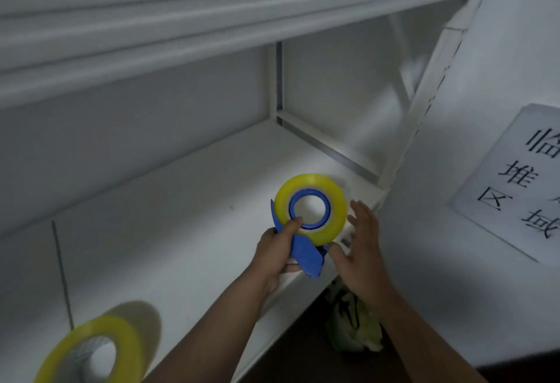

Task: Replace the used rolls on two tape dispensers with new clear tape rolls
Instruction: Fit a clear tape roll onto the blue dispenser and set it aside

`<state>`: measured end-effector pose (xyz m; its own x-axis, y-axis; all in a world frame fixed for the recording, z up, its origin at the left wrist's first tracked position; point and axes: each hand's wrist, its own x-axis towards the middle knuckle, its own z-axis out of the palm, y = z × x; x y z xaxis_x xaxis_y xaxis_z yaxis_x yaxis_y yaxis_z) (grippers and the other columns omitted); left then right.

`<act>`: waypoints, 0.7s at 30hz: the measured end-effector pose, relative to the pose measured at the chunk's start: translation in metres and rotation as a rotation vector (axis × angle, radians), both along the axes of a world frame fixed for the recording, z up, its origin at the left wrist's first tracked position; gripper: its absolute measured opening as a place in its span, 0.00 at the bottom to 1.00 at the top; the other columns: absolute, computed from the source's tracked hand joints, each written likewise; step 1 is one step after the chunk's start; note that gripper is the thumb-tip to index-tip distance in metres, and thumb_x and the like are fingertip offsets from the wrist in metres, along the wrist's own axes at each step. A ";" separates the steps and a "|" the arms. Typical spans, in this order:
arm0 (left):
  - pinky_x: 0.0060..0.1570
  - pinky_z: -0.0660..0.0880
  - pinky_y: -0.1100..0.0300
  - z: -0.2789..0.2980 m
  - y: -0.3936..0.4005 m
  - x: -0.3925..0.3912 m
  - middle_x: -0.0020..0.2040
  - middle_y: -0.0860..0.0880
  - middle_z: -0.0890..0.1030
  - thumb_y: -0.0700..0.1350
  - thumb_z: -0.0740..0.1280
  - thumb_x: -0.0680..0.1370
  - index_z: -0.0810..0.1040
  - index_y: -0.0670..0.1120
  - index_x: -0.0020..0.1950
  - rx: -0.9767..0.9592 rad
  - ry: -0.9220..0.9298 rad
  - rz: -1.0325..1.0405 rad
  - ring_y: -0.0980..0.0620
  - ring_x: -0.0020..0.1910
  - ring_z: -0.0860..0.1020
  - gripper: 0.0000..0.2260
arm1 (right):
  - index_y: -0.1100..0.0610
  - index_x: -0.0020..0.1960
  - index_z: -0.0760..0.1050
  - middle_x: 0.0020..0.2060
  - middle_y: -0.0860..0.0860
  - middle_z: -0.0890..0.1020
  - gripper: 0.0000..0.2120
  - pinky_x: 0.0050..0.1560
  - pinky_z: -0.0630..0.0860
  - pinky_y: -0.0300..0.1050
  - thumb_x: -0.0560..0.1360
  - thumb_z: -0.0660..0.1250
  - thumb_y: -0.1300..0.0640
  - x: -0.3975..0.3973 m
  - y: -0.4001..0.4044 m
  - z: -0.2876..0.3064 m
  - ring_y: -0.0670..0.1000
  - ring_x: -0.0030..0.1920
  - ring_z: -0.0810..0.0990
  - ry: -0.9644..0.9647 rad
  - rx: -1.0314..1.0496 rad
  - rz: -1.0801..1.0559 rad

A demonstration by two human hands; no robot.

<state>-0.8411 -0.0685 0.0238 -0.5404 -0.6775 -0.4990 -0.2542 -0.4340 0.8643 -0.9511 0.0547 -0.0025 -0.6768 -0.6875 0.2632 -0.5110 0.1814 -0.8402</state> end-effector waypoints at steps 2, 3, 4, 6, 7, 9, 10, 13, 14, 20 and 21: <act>0.33 0.80 0.58 -0.001 -0.015 -0.012 0.46 0.44 0.84 0.57 0.68 0.75 0.78 0.43 0.53 0.065 0.020 0.014 0.48 0.43 0.84 0.18 | 0.47 0.74 0.54 0.70 0.45 0.60 0.38 0.63 0.71 0.53 0.72 0.70 0.63 -0.014 -0.011 -0.003 0.46 0.67 0.66 -0.124 -0.012 -0.034; 0.33 0.81 0.57 -0.001 -0.022 -0.018 0.44 0.44 0.84 0.57 0.68 0.76 0.78 0.43 0.52 0.091 0.025 0.020 0.47 0.42 0.84 0.17 | 0.46 0.73 0.55 0.69 0.46 0.63 0.36 0.64 0.70 0.53 0.73 0.69 0.63 -0.020 -0.016 -0.005 0.44 0.64 0.68 -0.180 -0.006 -0.037; 0.35 0.81 0.55 -0.002 -0.027 -0.023 0.42 0.44 0.84 0.56 0.68 0.76 0.79 0.43 0.49 0.112 0.028 0.027 0.47 0.42 0.83 0.16 | 0.44 0.73 0.55 0.67 0.47 0.66 0.35 0.64 0.70 0.52 0.74 0.69 0.63 -0.026 -0.020 -0.006 0.42 0.62 0.69 -0.213 0.004 -0.032; 0.42 0.82 0.51 -0.006 -0.038 -0.034 0.40 0.43 0.84 0.55 0.68 0.77 0.79 0.43 0.47 0.142 0.020 0.042 0.45 0.42 0.83 0.15 | 0.42 0.71 0.56 0.66 0.47 0.67 0.33 0.61 0.69 0.47 0.75 0.68 0.61 -0.036 -0.027 -0.010 0.41 0.61 0.70 -0.217 0.018 -0.004; 0.46 0.82 0.49 -0.008 -0.043 -0.041 0.41 0.43 0.84 0.55 0.68 0.77 0.79 0.43 0.47 0.154 0.013 0.053 0.44 0.42 0.83 0.14 | 0.42 0.71 0.55 0.67 0.47 0.67 0.33 0.60 0.68 0.45 0.75 0.68 0.60 -0.042 -0.032 -0.010 0.43 0.62 0.70 -0.217 0.025 0.005; 0.50 0.81 0.46 -0.011 -0.051 -0.055 0.44 0.41 0.84 0.55 0.68 0.77 0.79 0.43 0.48 0.176 0.008 0.085 0.42 0.46 0.83 0.15 | 0.44 0.72 0.55 0.68 0.48 0.66 0.32 0.59 0.67 0.43 0.76 0.67 0.59 -0.057 -0.044 -0.012 0.45 0.62 0.70 -0.246 0.052 0.014; 0.52 0.80 0.44 -0.013 -0.054 -0.062 0.45 0.40 0.84 0.55 0.67 0.77 0.80 0.42 0.49 0.178 0.004 0.104 0.41 0.47 0.83 0.15 | 0.46 0.73 0.55 0.68 0.49 0.66 0.32 0.59 0.67 0.42 0.76 0.67 0.58 -0.066 -0.050 -0.013 0.46 0.62 0.70 -0.253 0.066 0.027; 0.50 0.80 0.46 -0.016 -0.060 -0.084 0.45 0.40 0.84 0.55 0.66 0.78 0.80 0.41 0.49 0.163 -0.011 0.154 0.41 0.48 0.82 0.16 | 0.48 0.74 0.54 0.69 0.49 0.64 0.32 0.59 0.67 0.42 0.76 0.66 0.55 -0.091 -0.070 -0.015 0.46 0.63 0.69 -0.224 0.115 0.104; 0.47 0.80 0.48 -0.017 -0.062 -0.091 0.45 0.41 0.84 0.55 0.66 0.78 0.80 0.42 0.49 0.158 -0.016 0.175 0.41 0.47 0.82 0.16 | 0.49 0.74 0.54 0.69 0.48 0.64 0.32 0.59 0.67 0.42 0.76 0.66 0.54 -0.099 -0.077 -0.016 0.46 0.63 0.69 -0.218 0.123 0.132; 0.37 0.78 0.54 -0.009 -0.070 -0.129 0.44 0.43 0.83 0.54 0.66 0.78 0.79 0.42 0.50 0.144 -0.035 0.309 0.45 0.44 0.82 0.14 | 0.41 0.69 0.59 0.64 0.44 0.68 0.27 0.54 0.67 0.33 0.76 0.66 0.55 -0.143 -0.110 -0.009 0.40 0.59 0.70 -0.218 0.113 0.359; 0.39 0.79 0.53 -0.009 -0.073 -0.136 0.45 0.42 0.83 0.53 0.66 0.78 0.78 0.42 0.52 0.141 -0.036 0.331 0.44 0.45 0.82 0.15 | 0.41 0.68 0.59 0.64 0.44 0.68 0.26 0.54 0.68 0.33 0.76 0.66 0.55 -0.150 -0.115 -0.010 0.39 0.59 0.70 -0.221 0.111 0.380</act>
